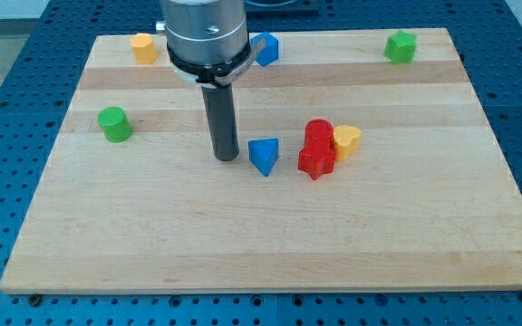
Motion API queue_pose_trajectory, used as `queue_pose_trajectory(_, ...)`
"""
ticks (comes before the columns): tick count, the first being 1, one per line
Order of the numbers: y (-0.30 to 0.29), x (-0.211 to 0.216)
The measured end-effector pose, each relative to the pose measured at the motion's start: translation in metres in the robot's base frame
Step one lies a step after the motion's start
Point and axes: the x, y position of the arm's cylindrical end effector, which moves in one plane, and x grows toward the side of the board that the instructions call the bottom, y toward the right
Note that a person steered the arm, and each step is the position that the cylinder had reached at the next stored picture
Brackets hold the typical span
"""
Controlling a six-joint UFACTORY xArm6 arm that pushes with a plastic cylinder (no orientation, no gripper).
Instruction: Move the green circle towards the red circle
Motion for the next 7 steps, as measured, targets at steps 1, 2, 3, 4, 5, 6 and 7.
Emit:
queue_pose_trajectory(1,0.004,0.01)
queue_pose_trajectory(2,0.016,0.016)
queue_pose_trajectory(3,0.034,0.015)
queue_pose_trajectory(4,0.055,0.014)
queue_pose_trajectory(5,0.07,0.014)
queue_pose_trajectory(6,0.071,0.013)
queue_pose_trajectory(7,0.07,0.009)
